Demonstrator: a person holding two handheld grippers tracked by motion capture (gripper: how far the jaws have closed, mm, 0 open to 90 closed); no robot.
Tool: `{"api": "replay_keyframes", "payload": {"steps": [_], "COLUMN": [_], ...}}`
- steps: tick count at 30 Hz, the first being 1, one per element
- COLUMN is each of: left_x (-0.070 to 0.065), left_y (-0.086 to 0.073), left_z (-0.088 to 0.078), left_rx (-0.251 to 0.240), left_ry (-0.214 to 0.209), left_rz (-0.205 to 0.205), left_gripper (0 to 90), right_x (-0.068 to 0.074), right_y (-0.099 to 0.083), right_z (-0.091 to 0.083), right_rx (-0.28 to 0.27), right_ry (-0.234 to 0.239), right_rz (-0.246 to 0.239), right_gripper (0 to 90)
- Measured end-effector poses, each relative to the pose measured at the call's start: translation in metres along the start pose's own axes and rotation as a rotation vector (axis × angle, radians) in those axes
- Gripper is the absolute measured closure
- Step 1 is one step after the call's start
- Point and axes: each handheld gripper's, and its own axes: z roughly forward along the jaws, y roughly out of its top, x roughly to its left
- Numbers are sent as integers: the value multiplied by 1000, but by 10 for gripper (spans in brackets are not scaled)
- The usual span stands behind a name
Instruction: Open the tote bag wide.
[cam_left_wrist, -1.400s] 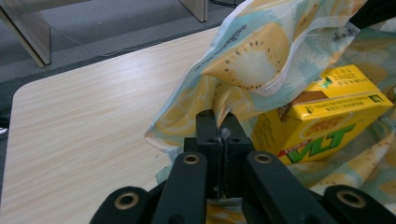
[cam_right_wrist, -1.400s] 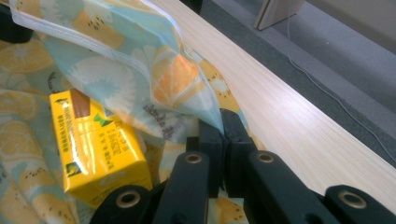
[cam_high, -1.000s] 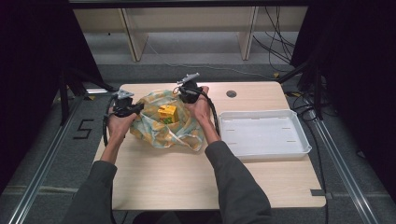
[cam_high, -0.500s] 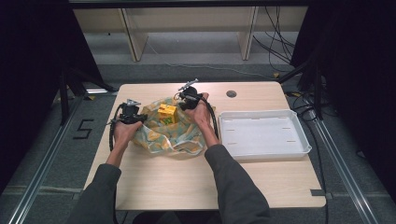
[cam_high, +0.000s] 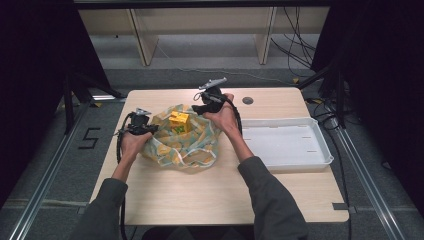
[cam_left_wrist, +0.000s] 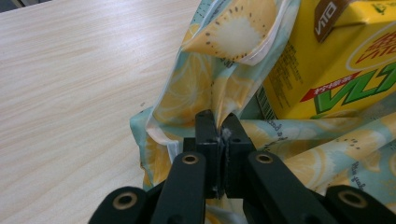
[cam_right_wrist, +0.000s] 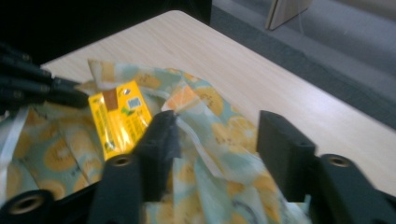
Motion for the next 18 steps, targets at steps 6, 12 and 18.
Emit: {"api": "replay_keyframes", "payload": {"steps": [6, 12, 18], "left_x": [0, 2, 3], "left_y": [0, -2, -9], "left_z": [1, 3, 3], "left_rx": [-16, -2, 23], "left_ry": [6, 5, -6], "left_rz": [-8, -8, -1], "left_gripper": [876, 876, 874], "right_x": [1, -8, -21], "right_y": [-12, -30, -47], "right_z": [-5, 24, 50], "right_rx": [51, 120, 212], "right_ry": [-21, -79, -130], "right_rz": [-67, -65, -32], "right_gripper": [598, 745, 847]}}
